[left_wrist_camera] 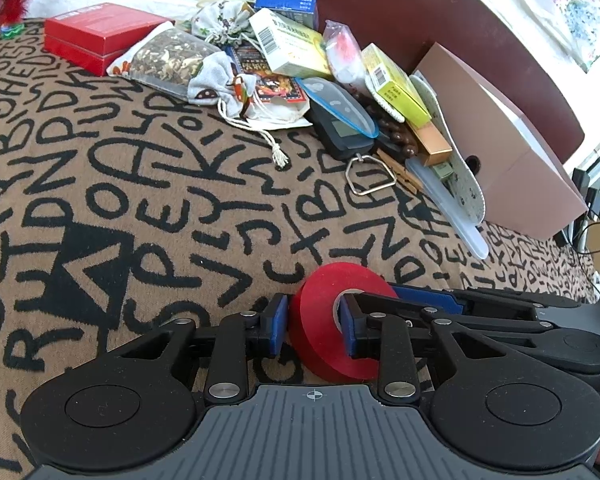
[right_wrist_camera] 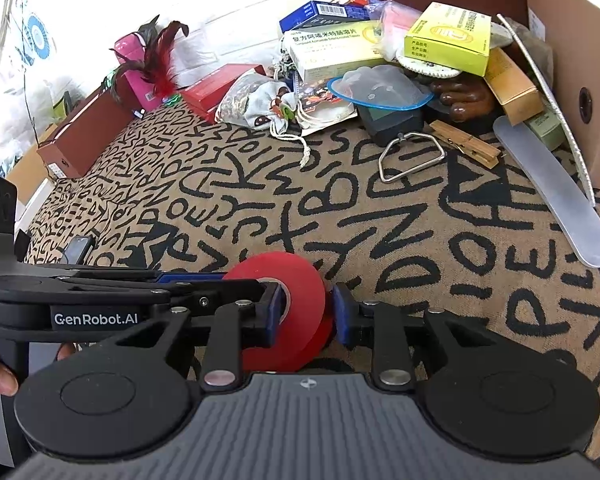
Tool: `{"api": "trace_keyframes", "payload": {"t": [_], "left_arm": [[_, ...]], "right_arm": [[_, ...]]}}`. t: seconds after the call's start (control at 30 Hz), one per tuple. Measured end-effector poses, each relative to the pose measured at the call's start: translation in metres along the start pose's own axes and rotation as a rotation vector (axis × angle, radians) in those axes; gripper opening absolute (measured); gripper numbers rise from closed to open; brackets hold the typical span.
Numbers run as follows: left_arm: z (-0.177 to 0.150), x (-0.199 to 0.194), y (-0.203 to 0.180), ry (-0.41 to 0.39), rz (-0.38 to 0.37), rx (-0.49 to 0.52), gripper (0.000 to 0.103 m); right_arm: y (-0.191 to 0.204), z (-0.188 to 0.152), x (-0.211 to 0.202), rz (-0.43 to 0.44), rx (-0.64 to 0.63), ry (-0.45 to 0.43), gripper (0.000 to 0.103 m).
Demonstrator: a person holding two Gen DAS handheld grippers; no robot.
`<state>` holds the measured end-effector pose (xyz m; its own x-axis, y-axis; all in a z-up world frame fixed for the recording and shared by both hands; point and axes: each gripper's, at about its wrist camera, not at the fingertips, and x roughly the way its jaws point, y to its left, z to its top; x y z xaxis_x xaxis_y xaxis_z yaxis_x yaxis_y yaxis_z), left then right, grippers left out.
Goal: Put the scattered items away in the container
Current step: 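Lift the red tape roll with both grippers and pull it from the pile, then carry the red tape roll with both grippers over the container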
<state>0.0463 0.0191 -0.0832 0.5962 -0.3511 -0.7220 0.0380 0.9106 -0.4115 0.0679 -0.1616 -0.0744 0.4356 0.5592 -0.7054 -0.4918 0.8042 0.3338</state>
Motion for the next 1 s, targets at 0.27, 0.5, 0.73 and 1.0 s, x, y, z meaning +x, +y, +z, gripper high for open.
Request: {"api": "trace_keyframes", "payload": {"t": [0.27,0.5,0.73,1.0], "left_arm": [[-0.009,-0.012,-0.026,0.018,0.003,0.01,0.025],[0.016,-0.029,-0.087,-0.054,-0.033,0.148,0.025],[0.063,-0.026,-0.163,-0.134,-0.1,0.262,0.025],[0.127,0.007,-0.255,-0.191,-0.232,0.334,0.026]], "right_arm": [[-0.006,-0.016,-0.029,-0.002,0.071,-0.026,0.03],[-0.021,-0.008,-0.087,-0.039,0.064,-0.174,0.03],[-0.055,0.028,-0.141,-0.11,0.048,-0.329,0.03],[-0.117,0.081,-0.198,-0.239,0.04,-0.447,0.03]]}}
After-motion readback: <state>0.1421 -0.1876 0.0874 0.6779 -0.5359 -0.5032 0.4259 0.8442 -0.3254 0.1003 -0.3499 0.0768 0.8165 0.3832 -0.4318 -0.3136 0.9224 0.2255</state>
